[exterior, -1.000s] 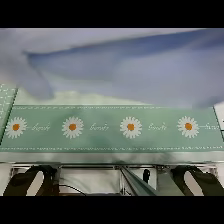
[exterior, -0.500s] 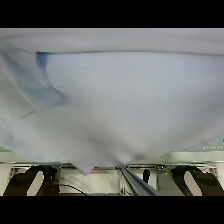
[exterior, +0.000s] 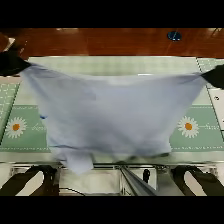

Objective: Fold the shirts.

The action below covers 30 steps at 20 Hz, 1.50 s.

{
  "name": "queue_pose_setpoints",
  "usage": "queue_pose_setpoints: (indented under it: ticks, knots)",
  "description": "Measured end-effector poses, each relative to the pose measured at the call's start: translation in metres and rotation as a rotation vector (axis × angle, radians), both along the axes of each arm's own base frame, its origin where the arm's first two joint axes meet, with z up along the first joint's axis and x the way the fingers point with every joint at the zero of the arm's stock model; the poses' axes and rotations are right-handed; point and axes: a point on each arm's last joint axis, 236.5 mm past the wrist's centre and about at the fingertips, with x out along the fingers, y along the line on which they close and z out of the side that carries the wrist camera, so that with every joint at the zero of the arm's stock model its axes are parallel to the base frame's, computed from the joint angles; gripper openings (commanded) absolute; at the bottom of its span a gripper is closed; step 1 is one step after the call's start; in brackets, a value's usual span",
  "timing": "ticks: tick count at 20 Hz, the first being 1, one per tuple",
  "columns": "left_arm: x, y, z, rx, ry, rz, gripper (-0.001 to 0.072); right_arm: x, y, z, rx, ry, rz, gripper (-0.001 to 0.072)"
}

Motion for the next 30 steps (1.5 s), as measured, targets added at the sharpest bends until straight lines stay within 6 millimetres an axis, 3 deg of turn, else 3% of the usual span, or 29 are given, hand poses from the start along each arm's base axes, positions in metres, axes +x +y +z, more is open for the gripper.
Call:
queue_pose_setpoints:
  ticks: [3, 7, 10, 13, 15, 18, 24, 30]
  knots:
    - [0.062, 0.000, -0.057, -0.069, 0.053, 0.043, 0.0018, 0.065, -0.008, -0.055, 0.054, 0.062, -0.026, 0.0020]
    - [0.133, -0.003, -0.105, -0.109, 0.050, 0.093, 0.0019, 0.145, -0.020, -0.103, 0.104, 0.096, -0.058, 0.0020]
    - [0.166, -0.011, -0.128, -0.130, 0.058, 0.109, 0.0019, 0.183, -0.024, -0.131, 0.144, 0.130, -0.076, 0.0020]
    - [0.179, -0.016, -0.141, -0.139, 0.066, 0.114, 0.0018, 0.196, -0.022, -0.152, 0.173, 0.175, -0.075, 0.0020]
    - [0.182, -0.014, -0.145, -0.144, 0.073, 0.120, 0.0019, 0.196, -0.023, -0.157, 0.187, 0.198, -0.072, 0.0020]
    - [0.166, -0.014, -0.159, -0.124, 0.149, 0.064, 0.0019, 0.182, -0.026, -0.160, 0.188, 0.258, -0.037, 0.0020]
    - [0.107, -0.007, -0.200, 0.010, 0.380, -0.122, 0.0019, 0.127, -0.030, -0.196, 0.138, 0.474, 0.051, 0.0020]
    - [0.070, 0.007, -0.220, 0.090, 0.530, -0.200, 0.0019, 0.076, -0.022, -0.238, 0.151, 0.651, 0.100, 0.0020]
